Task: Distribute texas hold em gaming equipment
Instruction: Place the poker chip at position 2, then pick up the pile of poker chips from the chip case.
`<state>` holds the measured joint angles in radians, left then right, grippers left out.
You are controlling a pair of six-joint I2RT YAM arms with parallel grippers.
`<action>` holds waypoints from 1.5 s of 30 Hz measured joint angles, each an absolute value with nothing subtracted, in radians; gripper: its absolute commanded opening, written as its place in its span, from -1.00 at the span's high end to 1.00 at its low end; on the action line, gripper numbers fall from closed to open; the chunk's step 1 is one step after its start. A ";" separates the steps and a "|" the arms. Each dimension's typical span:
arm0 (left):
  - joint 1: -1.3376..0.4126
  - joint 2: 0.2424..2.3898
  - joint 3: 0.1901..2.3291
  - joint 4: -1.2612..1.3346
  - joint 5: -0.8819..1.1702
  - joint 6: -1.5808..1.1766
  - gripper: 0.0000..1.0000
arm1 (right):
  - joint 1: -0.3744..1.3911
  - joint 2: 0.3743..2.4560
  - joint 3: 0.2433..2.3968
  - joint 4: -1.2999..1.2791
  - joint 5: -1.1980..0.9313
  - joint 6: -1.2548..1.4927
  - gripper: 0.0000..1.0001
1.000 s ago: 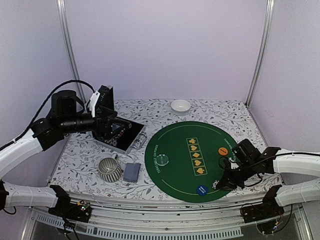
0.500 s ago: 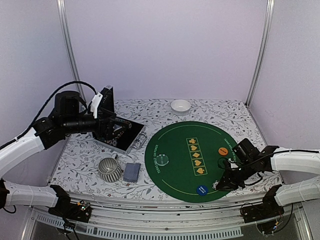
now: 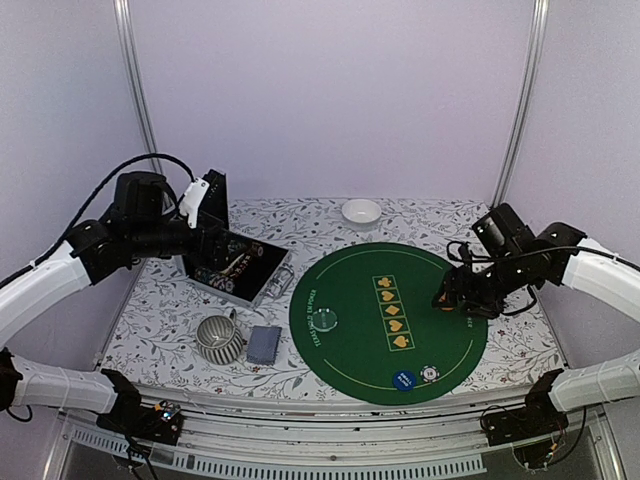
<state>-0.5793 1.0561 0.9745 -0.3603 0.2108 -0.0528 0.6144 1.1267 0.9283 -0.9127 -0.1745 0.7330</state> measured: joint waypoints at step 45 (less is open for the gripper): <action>-0.414 1.840 1.246 -0.677 -0.187 -0.041 0.26 | 0.675 1.579 1.172 -0.477 -0.193 0.153 -0.50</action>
<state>-0.4141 1.8397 1.2457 -0.6773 -0.1871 -0.0410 0.6754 1.5787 1.1717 -0.4767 -0.1928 0.1528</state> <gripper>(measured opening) 0.393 0.749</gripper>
